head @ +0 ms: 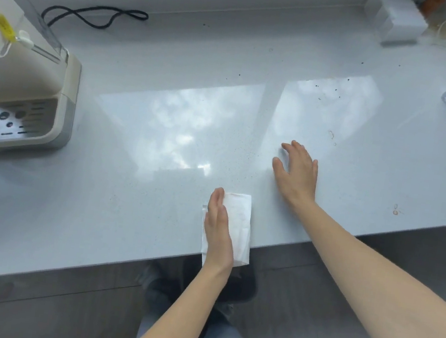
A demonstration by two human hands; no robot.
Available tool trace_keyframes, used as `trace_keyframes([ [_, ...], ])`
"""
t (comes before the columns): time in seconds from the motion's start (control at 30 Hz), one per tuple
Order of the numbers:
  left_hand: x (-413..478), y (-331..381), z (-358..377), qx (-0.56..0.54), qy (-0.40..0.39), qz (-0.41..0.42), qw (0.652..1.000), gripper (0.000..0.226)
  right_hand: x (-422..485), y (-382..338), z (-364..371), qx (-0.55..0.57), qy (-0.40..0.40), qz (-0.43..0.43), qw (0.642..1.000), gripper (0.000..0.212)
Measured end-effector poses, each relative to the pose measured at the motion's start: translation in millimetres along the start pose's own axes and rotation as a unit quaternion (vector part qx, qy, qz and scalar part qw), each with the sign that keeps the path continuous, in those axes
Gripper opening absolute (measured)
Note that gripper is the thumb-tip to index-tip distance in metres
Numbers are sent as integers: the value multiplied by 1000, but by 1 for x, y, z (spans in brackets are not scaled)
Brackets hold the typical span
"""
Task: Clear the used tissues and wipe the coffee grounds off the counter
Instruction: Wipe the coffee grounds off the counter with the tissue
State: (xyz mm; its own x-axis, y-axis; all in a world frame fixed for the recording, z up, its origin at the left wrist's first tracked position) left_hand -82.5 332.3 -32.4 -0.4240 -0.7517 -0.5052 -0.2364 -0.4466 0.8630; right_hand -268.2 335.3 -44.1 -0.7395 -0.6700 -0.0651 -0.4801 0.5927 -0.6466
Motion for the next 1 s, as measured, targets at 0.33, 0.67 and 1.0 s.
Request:
trace_keyframes([
  [0.33, -4, 15, -20, -254, -20, -25, 967, 62, -112, -88, 37, 105, -33, -121, 987, 21],
  [0.67, 8, 29, -67, -100, 55, 97, 989, 41, -108, -56, 54, -58, -28, -98, 993, 16],
  [1.0, 113, 38, -248, 467, 175, 186, 847, 41, -106, -70, 72, -190, -24, -60, 980, 13],
])
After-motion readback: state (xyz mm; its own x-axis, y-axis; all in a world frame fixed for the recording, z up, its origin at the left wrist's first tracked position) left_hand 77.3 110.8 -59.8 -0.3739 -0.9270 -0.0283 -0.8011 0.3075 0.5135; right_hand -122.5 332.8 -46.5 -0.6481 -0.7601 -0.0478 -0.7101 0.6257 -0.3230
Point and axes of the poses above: each hand's wrist, its own x-axis towards the middle knuckle, its own z-axis out of the palm, y = z × x, the point moved 2 cm from there along x, towards the middle knuckle, and after that the axes turned 4 degrees about -z, right-handed, at the moved point
